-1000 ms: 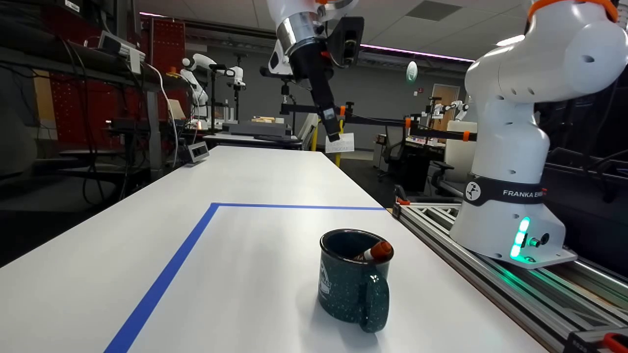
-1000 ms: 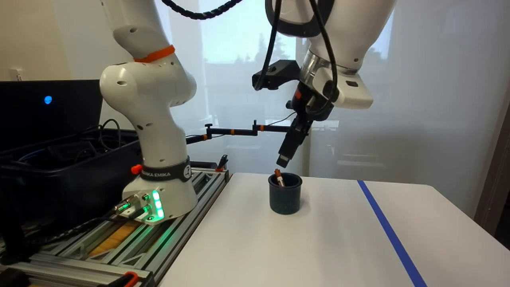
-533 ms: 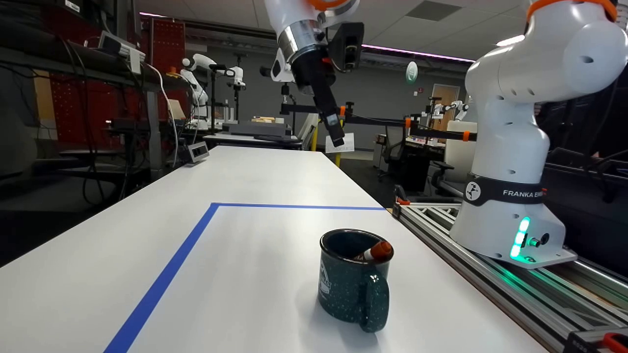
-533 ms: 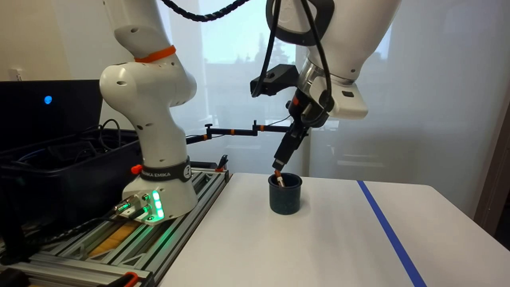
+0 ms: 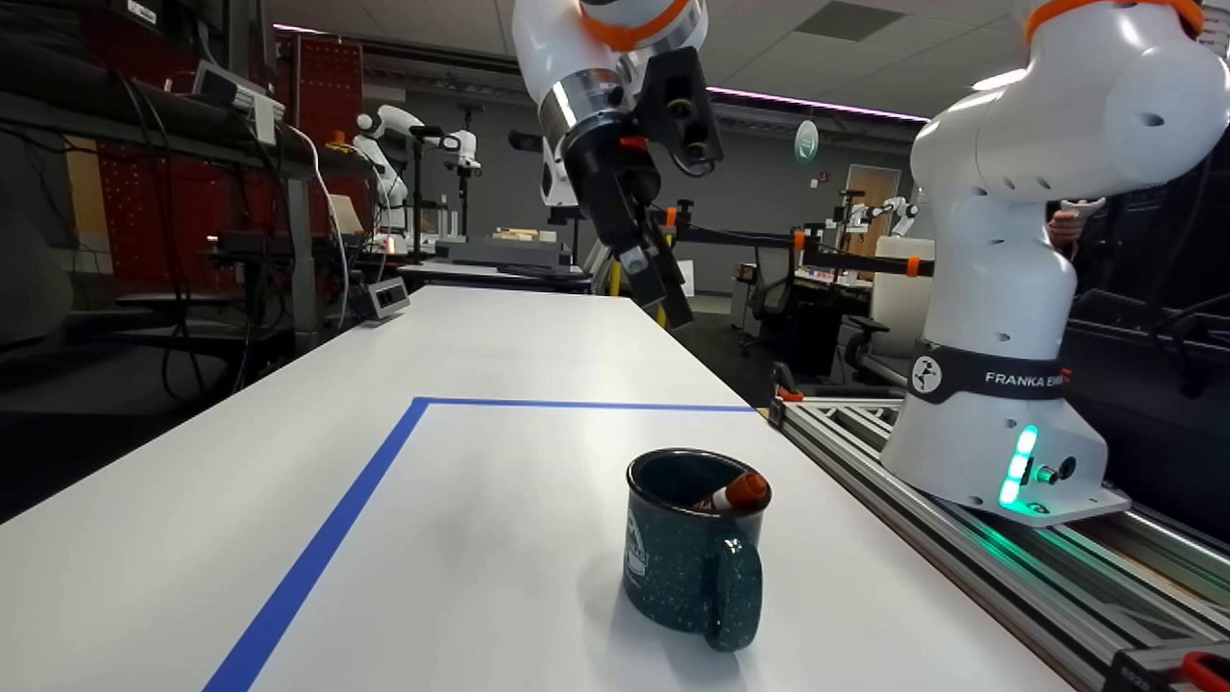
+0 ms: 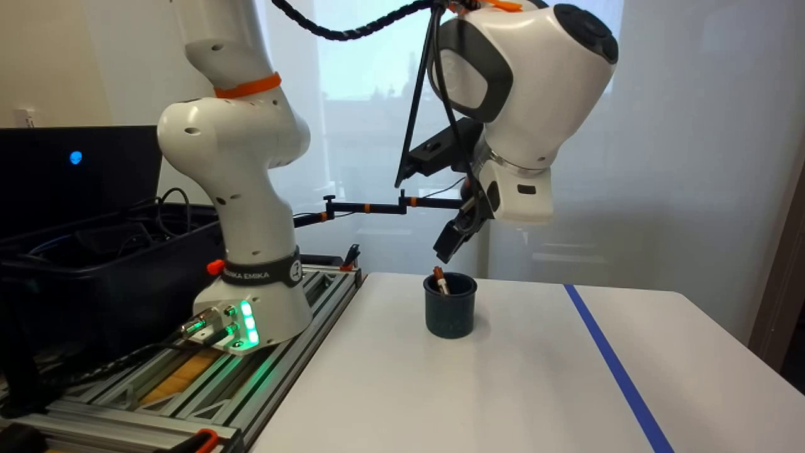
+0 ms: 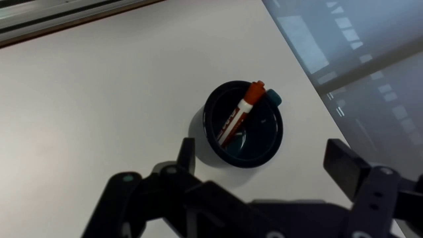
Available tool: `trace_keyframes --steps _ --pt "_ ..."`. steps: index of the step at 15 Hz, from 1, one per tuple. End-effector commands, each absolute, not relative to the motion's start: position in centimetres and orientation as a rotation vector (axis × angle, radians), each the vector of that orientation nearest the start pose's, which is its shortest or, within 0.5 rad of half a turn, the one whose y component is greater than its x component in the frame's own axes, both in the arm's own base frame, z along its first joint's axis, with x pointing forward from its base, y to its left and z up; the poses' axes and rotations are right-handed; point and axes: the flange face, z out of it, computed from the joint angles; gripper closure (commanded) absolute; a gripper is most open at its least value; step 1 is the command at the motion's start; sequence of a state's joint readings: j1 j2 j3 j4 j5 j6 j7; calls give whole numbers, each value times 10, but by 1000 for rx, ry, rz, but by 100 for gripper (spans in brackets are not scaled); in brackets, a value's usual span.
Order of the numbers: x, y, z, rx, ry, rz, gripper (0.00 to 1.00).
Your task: Put the red marker on the table.
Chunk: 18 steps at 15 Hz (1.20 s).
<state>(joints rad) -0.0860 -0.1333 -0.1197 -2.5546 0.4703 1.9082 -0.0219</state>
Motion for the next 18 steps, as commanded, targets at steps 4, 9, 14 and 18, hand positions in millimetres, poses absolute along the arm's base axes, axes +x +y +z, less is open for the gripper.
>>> trace_keyframes --steps 4,9,14,18 --pt "387 -13 255 -2412 824 642 0" --pt "389 0 228 -2335 893 687 25" --pt "384 2 210 -2287 932 736 45" --pt "379 0 198 -2272 953 774 52"
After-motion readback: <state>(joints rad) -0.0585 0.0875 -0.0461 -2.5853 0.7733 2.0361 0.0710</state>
